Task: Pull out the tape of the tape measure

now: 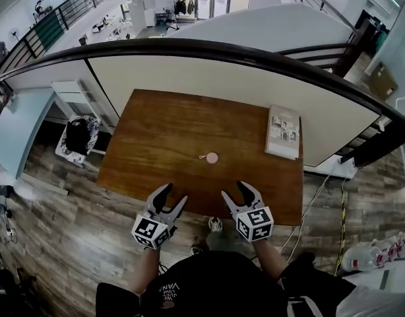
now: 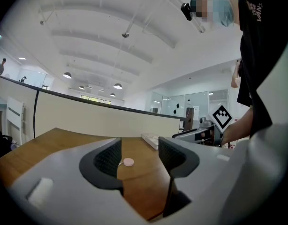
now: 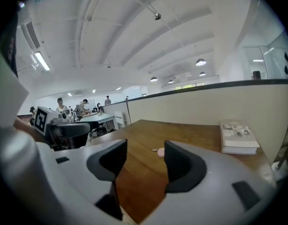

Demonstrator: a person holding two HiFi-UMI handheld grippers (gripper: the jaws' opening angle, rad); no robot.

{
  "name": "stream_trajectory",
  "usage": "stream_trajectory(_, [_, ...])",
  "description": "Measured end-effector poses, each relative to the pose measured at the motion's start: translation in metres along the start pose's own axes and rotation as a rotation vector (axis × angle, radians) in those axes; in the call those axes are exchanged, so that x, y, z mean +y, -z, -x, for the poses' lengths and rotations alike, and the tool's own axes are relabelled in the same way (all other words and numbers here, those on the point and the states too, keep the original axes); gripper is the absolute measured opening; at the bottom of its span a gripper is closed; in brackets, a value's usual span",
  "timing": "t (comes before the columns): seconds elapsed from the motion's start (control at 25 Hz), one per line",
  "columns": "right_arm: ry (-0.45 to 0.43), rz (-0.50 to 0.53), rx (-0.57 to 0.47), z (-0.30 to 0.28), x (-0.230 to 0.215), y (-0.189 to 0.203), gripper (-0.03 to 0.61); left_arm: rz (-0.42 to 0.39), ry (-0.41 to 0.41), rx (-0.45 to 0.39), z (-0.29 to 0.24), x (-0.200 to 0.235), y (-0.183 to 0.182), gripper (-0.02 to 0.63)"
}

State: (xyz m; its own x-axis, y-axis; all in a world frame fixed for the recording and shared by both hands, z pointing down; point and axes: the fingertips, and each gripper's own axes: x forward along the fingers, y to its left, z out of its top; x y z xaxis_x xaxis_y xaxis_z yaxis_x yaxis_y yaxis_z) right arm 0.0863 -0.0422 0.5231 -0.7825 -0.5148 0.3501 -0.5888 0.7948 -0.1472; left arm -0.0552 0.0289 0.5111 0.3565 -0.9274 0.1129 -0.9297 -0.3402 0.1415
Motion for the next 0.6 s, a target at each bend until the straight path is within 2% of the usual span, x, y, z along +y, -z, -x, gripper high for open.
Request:
stream_trajectory(0.36, [-0.051,0.036,0.072,-0.055,-0.045,-0.002,0.218,0.023,-0.020,0.029,-0.064,0.030,0.002,0.232])
stream_trajectory(0.6, [-0.113,0.067,0.138,-0.091,-0.067,0.011,0.218,0.025,-0.068,0.037,-0.094,0.049,0.007,0.232])
